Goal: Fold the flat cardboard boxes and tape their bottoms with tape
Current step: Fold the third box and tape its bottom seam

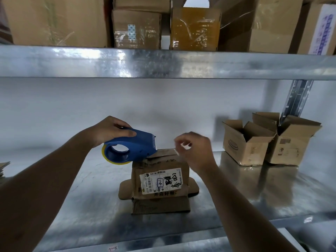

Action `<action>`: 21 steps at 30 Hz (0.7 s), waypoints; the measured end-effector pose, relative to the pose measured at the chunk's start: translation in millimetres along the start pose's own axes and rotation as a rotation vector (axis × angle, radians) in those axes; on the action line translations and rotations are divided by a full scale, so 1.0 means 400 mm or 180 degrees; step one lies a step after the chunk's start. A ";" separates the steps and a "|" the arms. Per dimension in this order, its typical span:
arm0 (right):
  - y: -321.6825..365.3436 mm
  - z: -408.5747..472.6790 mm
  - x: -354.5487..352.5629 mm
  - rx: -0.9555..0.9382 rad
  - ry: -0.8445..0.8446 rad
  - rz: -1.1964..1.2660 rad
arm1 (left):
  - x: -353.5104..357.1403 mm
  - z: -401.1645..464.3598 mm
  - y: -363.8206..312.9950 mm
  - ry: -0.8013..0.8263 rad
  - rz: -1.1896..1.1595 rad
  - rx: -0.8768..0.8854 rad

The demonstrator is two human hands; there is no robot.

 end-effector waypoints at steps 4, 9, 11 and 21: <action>0.002 -0.043 0.082 0.0161 0.0886 -0.0873 | -0.008 -0.017 -0.006 0.0023 -0.0104 -0.0078; -0.052 -0.079 0.097 0.0355 0.1015 -0.0912 | -0.006 -0.022 -0.017 0.0130 -0.0200 -0.0294; -0.067 -0.078 0.100 0.0388 0.1076 -0.0986 | -0.010 -0.024 -0.032 0.0159 -0.0277 -0.0378; -0.031 -0.091 0.111 0.0296 0.1311 -0.1105 | -0.019 -0.060 -0.038 0.0180 -0.0290 -0.0566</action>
Point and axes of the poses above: each hand's wrist, its own z-axis towards the middle knuckle, its own x-axis out of the palm, y = z × x, the point moved 9 cm from there along z, towards the middle knuckle, and after that the axes turned 4 degrees about -y, right-handed, at the moved point
